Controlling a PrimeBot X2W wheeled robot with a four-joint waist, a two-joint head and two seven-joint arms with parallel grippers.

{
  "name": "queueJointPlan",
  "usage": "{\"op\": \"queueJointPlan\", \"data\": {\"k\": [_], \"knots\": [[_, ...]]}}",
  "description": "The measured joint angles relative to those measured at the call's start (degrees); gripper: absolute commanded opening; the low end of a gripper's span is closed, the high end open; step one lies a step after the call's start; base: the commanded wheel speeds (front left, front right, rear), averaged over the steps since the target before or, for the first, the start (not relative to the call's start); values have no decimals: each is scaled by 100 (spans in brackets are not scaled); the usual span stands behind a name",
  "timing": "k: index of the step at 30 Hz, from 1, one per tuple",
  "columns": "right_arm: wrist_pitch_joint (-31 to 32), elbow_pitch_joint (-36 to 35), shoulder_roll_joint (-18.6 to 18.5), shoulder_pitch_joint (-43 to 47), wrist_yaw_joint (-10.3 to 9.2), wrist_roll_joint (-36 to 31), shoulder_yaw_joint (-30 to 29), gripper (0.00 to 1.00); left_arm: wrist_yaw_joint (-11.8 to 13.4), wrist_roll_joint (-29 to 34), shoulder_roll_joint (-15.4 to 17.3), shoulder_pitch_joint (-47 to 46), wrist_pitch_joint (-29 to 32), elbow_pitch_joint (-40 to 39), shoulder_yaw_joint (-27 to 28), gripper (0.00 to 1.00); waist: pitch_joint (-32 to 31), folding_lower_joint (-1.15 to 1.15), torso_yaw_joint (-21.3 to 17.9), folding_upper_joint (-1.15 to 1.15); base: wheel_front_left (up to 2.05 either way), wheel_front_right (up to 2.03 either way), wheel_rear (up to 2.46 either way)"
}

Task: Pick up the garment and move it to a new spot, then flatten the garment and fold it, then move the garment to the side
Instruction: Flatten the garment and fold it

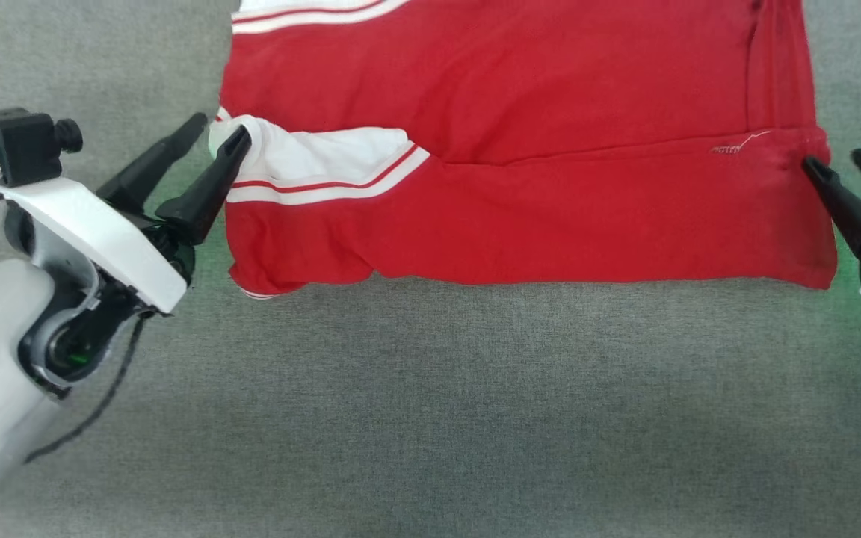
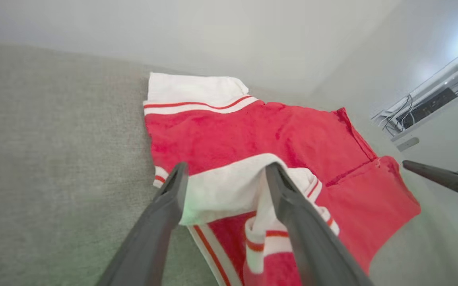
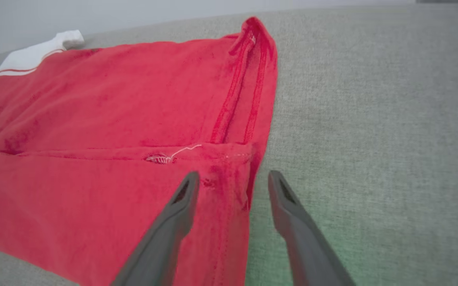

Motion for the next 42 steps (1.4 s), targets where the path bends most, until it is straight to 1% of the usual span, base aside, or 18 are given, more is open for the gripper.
{"op": "queueJointPlan", "data": {"k": [4, 9, 11, 14, 18, 20, 24, 27, 30, 34, 35, 36, 37, 38, 39, 40, 41, 42], "knots": [[-200, -60, -69, 216, 0, -30, -101, 100, 0, 312, 371, -290, 142, -159, -240, 100, -216, 0, 30, 0, 0, 0, 0], [-257, -258, -100, 452, 0, -58, -223, 100, 40, 633, 810, -611, 968, -345, -552, 100, -436, 0, 86, 0, 0, 0, 0], [-271, -348, -98, 495, 0, -67, -240, 100, 114, 592, 931, -693, 1457, -541, -664, 100, -493, 0, 99, 0, 0, 0, 0], [-260, -469, -78, 557, 0, -80, -253, 100, 255, 344, 1137, -689, 2425, -894, -934, 100, -526, 0, 100, 0, 0, 0, 0], [-209, -608, -27, 553, 0, -130, -235, 100, 560, -222, 1341, -640, 3555, -1227, -1193, 100, -477, 0, 66, 0, 0, 0, 0], [-194, -681, 22, 532, 0, -169, -216, 100, 611, -509, 1347, -615, 3790, -1300, -1190, 100, -429, 0, 32, 0, 0, 0, 0], [-146, -753, 65, 516, 0, -183, -193, 100, 639, -1109, 1181, -553, 3961, -1184, -1076, 100, -306, 0, -47, 0, 0, 0, 0], [-145, -769, 59, 450, 0, -182, -202, 100, 641, -1155, 1129, -555, 4105, -835, -1120, 100, -192, 0, -117, 0, 0, 0, 0], [-133, -840, 68, 421, 0, -187, -213, 100, 636, -1315, 989, -565, 4269, -501, -1121, 100, -86, 0, -198, 0, 0, 0, 0], [-92, -898, 77, 393, 0, -209, -244, 100, 516, -1388, 910, -656, 4487, -272, -1127, 100, 35, 0, -295, 0, 0, 0, 0], [-83, -913, 82, 385, 0, -215, -249, 100, 478, -1401, 893, -677, 4544, -227, -1127, 98, 60, 0, -314, 0, 0, 0, 0], [-67, -931, 79, 377, 0, -231, -259, 100, 458, -1472, 870, -697, 4601, -170, -1124, 86, 86, 0, -328, 0, 0, 0, 0], [-41, -948, 79, 372, 0, -243, -266, 100, 438, -1513, 860, -706, 4652, -129, -1123, 82, 106, 0, -340, 1, 0, 0, 0], [-33, -973, 79, 372, 0, -252, -268, 100, 412, -1513, 848, -730, 4698, -94, -1123, 60, 124, 0, -346, 0, 0, 0, 0], [-1, -1013, 77, 372, 0, -257, -266, 100, 387, -1528, 829, -750, 4719, -36, -1123, 42, 139, 0, -350, 0, 0, 0, 0], [27, -1047, 73, 371, 0, -259, -255, 100, 374, -1555, 809, -756, 4721, 3, -1118, 18, 153, 0, -353, 0, 0, 0, 0], [59, -1071, 67, 370, 0, -272, -243, 100, 339, -1595, 786, -757, 4737, 37, -1110, 0, 164, 0, -356, 0, 0, 0, 0], [83, -1092, 58, 369, 0, -292, -232, 100, 312, -1617, 747, -760, 4752, 53, -1109, 0, 174, 0, -359, 0, 0, 0, 0]]}}
